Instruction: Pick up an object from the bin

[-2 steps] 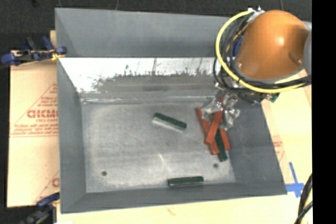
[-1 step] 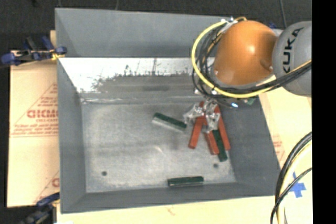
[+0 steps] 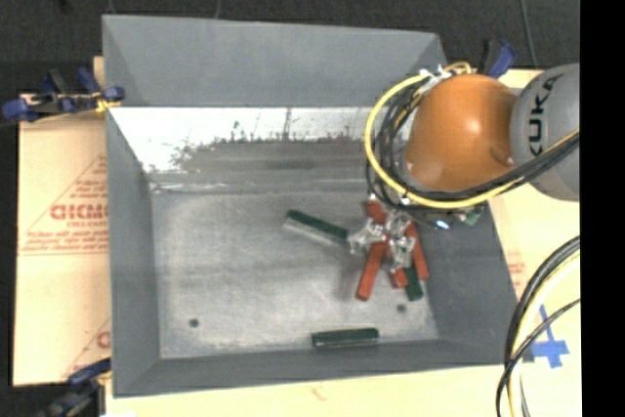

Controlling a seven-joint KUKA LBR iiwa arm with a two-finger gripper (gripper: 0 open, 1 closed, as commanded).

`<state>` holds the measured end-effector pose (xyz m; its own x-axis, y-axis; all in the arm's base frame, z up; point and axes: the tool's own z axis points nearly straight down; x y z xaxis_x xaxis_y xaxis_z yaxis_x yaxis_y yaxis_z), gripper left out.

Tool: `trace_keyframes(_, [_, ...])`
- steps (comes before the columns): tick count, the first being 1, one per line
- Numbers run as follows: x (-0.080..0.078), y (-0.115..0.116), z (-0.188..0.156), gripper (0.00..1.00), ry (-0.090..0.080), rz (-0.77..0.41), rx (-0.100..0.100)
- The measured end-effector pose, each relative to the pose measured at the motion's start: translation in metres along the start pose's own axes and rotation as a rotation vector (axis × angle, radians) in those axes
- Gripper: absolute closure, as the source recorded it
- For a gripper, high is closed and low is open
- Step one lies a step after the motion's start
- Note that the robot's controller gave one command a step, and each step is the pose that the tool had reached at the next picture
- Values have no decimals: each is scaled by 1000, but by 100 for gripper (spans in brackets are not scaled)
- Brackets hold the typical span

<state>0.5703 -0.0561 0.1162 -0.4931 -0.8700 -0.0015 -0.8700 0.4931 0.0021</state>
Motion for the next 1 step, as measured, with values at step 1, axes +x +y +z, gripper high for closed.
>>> trace_keyframes(1, [2, 14, -117, 100, -3, -16, 12])
